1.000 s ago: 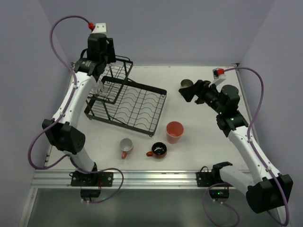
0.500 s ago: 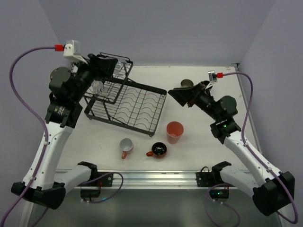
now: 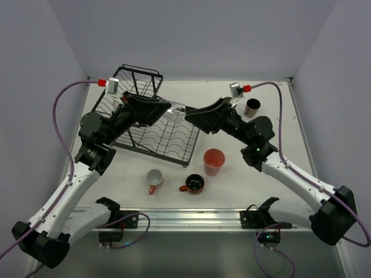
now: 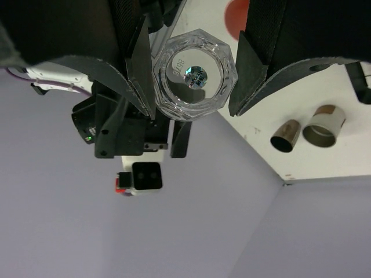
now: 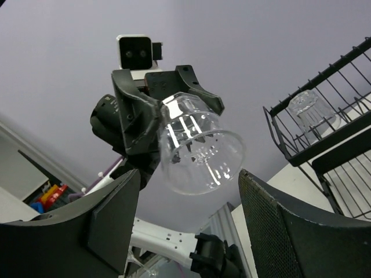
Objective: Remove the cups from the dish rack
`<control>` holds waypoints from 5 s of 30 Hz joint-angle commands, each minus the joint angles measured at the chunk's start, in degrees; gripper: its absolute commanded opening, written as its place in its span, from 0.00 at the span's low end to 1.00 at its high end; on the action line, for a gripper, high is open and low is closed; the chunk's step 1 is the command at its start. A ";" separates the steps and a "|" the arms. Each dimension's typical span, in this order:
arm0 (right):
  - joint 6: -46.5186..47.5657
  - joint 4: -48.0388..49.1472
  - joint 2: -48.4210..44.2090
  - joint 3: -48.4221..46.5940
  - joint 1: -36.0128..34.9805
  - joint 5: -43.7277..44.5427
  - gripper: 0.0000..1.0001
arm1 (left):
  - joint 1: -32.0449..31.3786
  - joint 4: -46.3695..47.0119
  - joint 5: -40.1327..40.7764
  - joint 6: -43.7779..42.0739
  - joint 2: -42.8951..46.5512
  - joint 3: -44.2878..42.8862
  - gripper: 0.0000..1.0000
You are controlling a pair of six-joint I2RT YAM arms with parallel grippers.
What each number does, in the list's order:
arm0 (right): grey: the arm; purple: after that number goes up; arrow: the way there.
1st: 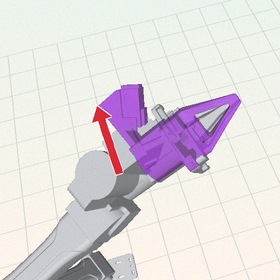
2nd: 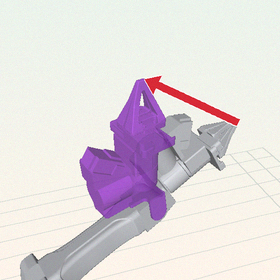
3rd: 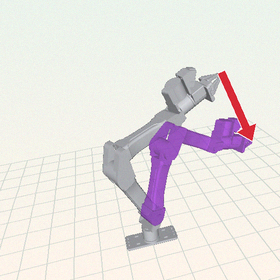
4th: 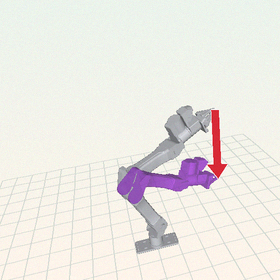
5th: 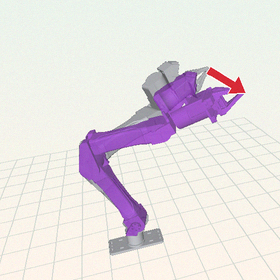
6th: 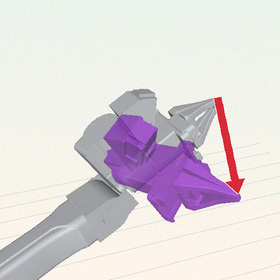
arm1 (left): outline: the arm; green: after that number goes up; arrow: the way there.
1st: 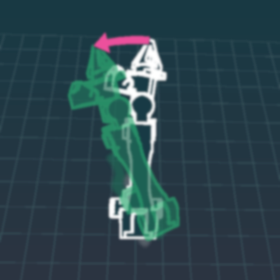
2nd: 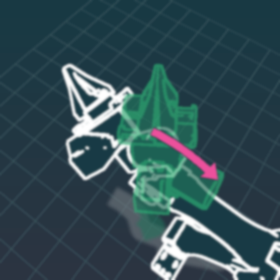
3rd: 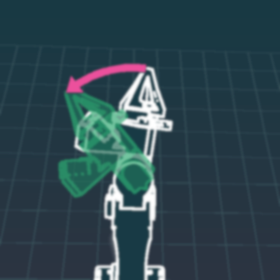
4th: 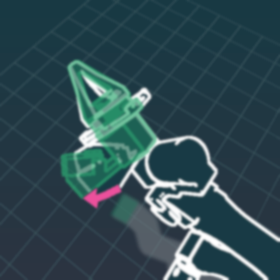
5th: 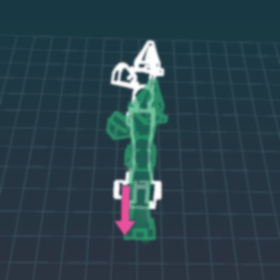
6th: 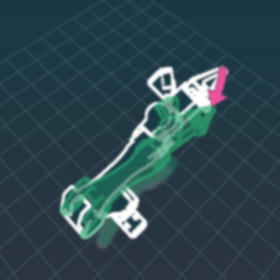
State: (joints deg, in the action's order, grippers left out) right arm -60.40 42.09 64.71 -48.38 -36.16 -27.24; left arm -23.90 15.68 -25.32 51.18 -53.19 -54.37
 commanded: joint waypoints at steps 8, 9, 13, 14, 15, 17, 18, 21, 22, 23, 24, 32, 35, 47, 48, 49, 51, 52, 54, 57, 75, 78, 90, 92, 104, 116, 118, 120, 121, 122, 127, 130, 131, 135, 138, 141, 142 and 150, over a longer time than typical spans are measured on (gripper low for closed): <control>0.37 2.65 2.70 -5.14 -1.98 -1.49 0.55 | -2.82 9.98 -0.78 2.70 -0.07 2.60 0.40; 0.11 2.91 2.70 -5.15 -2.07 -2.02 0.53 | -2.99 10.50 -0.61 2.70 -0.33 2.78 0.40; 0.02 3.44 3.06 -5.50 -2.51 -2.90 0.44 | -3.43 11.30 -0.34 2.61 -1.04 3.57 0.40; 0.02 3.44 3.06 -5.58 -2.60 -2.90 0.43 | -3.78 11.47 -0.26 2.52 -1.47 3.57 0.40; -0.24 3.35 3.23 -5.67 -2.60 -2.99 0.41 | -4.22 11.74 0.09 2.44 -1.65 3.83 0.40; -0.51 3.18 3.32 -5.59 -2.60 -2.73 0.34 | -4.57 12.18 0.18 2.44 -1.92 4.09 0.40; -0.51 3.18 3.23 -5.50 -2.60 -2.64 0.27 | -4.84 12.27 0.45 2.26 -2.01 4.10 0.41; -0.07 1.78 2.88 -5.23 -2.69 -1.32 0.10 | -5.19 12.27 0.54 1.91 -1.92 4.18 0.48; 0.28 0.81 2.53 -5.15 -2.60 -1.15 0.06 | -5.45 12.27 0.45 1.82 -2.09 4.18 0.50; 0.72 0.46 2.35 -4.97 -2.60 -0.36 0.04 | -5.63 12.27 0.36 1.73 -2.18 4.27 0.55; 1.33 -0.07 1.92 -4.80 -2.60 0.26 0.01 | -5.63 12.27 0.36 1.56 -2.10 4.27 0.67; 10.73 -14.73 -3.26 -6.20 -2.42 4.65 0.00 | -5.72 6.13 2.03 -4.06 0.45 1.38 1.00; 18.09 -24.31 -6.16 -7.86 -1.37 7.20 0.00 | -5.72 -3.33 5.53 -11.16 2.82 -1.69 1.00; 38.32 -70.72 -6.80 -15.07 17.97 25.28 0.00 | -5.72 -29.29 14.86 -32.09 16.35 -1.71 1.00; 38.95 -72.22 -5.48 -15.42 18.14 26.88 0.00 | -5.72 -29.91 15.99 -32.89 17.49 -0.84 1.00; 39.39 -74.15 -2.16 -16.04 18.67 27.68 0.00 | -5.72 -30.36 16.70 -33.68 19.59 0.91 1.00; 40.71 -76.09 1.98 -17.61 19.81 29.43 0.00 | -5.72 -31.32 18.45 -35.96 21.71 2.59 1.00; 41.06 -76.71 6.26 -18.32 19.90 29.88 0.00 | -5.72 -31.50 18.99 -36.58 23.99 3.47 1.00; 42.38 -78.11 10.77 -20.08 20.17 31.36 0.00 | -5.63 -31.50 20.74 -37.55 26.11 6.11 1.00; 44.05 -83.28 18.77 -26.39 20.08 33.48 0.00 | -5.72 -31.07 22.67 -38.17 29.80 9.45 1.00; 45.37 -81.99 36.36 -28.35 20.08 32.70 0.00 | -5.63 -31.24 36.48 -37.12 38.60 14.99 1.00; 45.37 -81.72 36.72 -28.43 20.08 32.34 0.00 | -5.46 -31.15 36.22 -37.03 37.63 14.73 1.00; 45.90 -81.20 37.95 -28.52 19.99 32.43 0.14 | -1.94 -30.45 32.79 -36.41 35.00 14.73 1.00; 45.73 -80.76 37.42 -28.35 19.99 31.99 0.20 | -1.85 -30.53 32.70 -36.24 34.73 14.55 1.00; 45.02 -79.44 31.29 -28.79 19.64 31.03 0.59 | -1.76 -30.45 34.63 -35.71 31.49 10.35 1.00; 37.21 -61.44 1.06 -12.30 18.59 21.55 0.91 | -1.76 -42.75 46.65 -34.56 5.39 -12.33 1.00; 35.54 -56.78 -4.14 -9.20 18.50 19.52 0.91 | -1.76 -43.98 48.69 -34.83 0.91 -15.22 0.99; 35.00 -54.31 -6.51 -5.86 18.23 16.88 0.90 | -1.68 -45.21 50.54 -34.92 -3.57 -17.25 0.98; 34.83 -54.13 -8.09 -5.24 18.23 16.53 0.90 | -1.68 -45.82 51.33 -35.01 -4.81 -17.96 0.97; 34.83 -54.13 -8.71 -4.28 18.15 16.35 0.90 | -1.59 -46.09 52.47 -35.18 -6.12 -19.18 0.96; 34.65 -51.84 -11.27 -1.98 18.14 13.98 0.90 | 1.83 -46.89 54.67 -35.71 -12.20 -20.86 0.96; 34.21 -50.96 -11.62 -1.54 18.14 12.22 0.90 | 3.51 -46.44 55.64 -35.97 -13.34 -20.86 0.96; 34.12 -50.88 -11.62 -1.37 18.06 11.87 0.89 | 3.60 -46.27 56.43 -36.06 -13.69 -20.95 0.96; 33.86 -50.08 -11.62 -0.84 17.97 11.16 0.89 | 4.65 -45.48 58.63 -37.46 -14.83 -20.95 0.96; 33.86 -50.26 -11.44 -0.84 17.71 10.72 0.89 | 5.70 -44.78 58.46 -38.52 -16.24 -20.86 0.96; 33.95 -50.17 -11.71 -0.93 17.27 10.28 0.88 | 6.58 -44.51 56.70 -38.79 -18.26 -20.87 0.96; 33.95 -50.00 -11.88 -0.84 17.27 10.02 0.88 | 6.67 -44.34 56.18 -38.87 -18.70 -20.78 0.96; 33.95 -49.47 -12.32 -0.58 16.48 8.96 0.88 | 7.46 -41.96 53.80 -38.79 -20.90 -20.43 0.89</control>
State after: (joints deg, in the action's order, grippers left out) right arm -26.04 -9.80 53.36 -49.19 -19.31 -16.45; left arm -17.26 -30.13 29.36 13.67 -74.24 -73.45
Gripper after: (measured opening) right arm 0.883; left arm 0.903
